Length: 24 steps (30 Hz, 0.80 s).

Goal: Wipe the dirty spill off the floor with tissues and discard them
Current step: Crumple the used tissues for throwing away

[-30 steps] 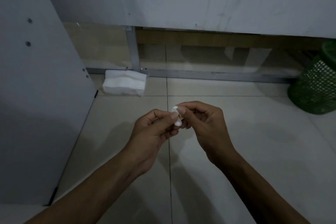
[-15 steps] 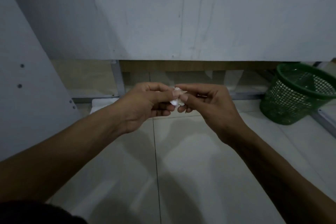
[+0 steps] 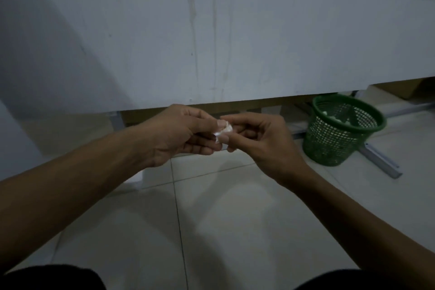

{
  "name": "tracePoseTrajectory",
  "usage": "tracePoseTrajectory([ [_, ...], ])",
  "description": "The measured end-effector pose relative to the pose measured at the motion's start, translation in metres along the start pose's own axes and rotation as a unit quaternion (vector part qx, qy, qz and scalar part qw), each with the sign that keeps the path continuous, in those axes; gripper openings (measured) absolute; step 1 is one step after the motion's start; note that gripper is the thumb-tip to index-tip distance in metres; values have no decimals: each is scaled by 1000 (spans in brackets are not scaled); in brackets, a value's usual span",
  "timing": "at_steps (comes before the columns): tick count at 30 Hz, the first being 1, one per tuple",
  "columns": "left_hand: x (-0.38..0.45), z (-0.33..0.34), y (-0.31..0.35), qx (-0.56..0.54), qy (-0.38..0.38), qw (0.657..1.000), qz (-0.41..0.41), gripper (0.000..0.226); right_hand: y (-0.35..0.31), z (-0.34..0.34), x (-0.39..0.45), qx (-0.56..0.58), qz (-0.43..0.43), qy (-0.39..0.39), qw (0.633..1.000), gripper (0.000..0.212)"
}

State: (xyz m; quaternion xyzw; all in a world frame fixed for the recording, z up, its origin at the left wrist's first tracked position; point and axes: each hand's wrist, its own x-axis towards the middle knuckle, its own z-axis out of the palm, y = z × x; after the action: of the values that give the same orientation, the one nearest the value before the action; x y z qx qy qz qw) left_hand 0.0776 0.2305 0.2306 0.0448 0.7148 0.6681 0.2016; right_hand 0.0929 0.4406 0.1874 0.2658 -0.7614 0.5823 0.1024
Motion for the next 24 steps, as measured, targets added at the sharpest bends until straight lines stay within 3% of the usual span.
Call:
tracePoseTrajectory([
  [7, 40, 46, 21, -39, 14, 999, 2, 16, 10, -23, 3, -115, -38, 171, 978, 26],
  [14, 74, 97, 18, -66, -14, 996, 56, 25, 28, -69, -2, -286, -110, 239, 921, 13],
  [18, 84, 116, 7, -5, -15, 995, 99, 18, 49, -93, -5, -311, -83, 257, 911, 11],
  [21, 90, 127, 1, 13, 19, 993, 119, 11, 66, -124, 0, -255, -19, 337, 906, 12],
  [24, 97, 127, -5, 23, 29, 991, 128, 8, 84, -173, 14, -236, 40, 422, 874, 13],
])
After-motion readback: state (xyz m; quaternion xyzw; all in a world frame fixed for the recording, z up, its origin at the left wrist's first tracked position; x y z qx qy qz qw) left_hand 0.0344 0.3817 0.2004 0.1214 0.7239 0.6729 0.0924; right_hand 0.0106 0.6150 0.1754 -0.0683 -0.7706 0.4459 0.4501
